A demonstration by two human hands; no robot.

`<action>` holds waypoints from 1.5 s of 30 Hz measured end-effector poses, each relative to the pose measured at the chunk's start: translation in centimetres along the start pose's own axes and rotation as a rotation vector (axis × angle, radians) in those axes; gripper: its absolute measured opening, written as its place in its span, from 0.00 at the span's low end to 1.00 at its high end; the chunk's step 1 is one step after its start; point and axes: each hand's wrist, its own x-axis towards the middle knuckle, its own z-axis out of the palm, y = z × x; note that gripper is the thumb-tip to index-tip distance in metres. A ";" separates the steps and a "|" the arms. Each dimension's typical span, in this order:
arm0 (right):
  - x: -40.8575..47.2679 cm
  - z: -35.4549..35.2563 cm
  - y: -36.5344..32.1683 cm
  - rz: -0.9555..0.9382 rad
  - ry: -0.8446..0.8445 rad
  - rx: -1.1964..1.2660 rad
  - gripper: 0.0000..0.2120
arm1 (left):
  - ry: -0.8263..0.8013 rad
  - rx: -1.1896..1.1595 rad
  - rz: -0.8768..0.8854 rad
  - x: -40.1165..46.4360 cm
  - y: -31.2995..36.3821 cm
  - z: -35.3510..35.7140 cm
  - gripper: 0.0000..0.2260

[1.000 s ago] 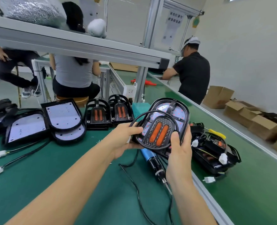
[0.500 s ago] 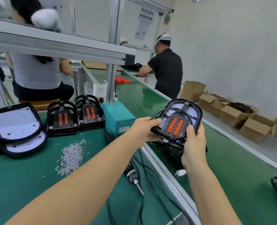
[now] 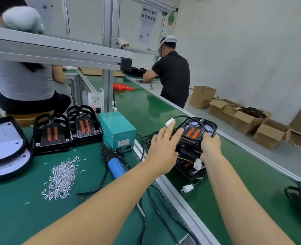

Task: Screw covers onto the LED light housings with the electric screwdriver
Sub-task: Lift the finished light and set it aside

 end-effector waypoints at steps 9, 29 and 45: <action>2.8 -0.7 0.2 -0.010 -0.046 -0.340 0.18 | -0.203 0.130 0.044 0.4 -0.2 1.6 0.30; -0.1 0.0 0.0 -0.635 -0.222 -1.233 0.20 | -0.335 0.140 -0.035 0.3 -1.1 1.8 0.30; -2.7 2.4 -0.5 -0.651 -0.137 -1.313 0.24 | -0.417 0.195 -0.108 -3.3 -3.9 -1.2 0.29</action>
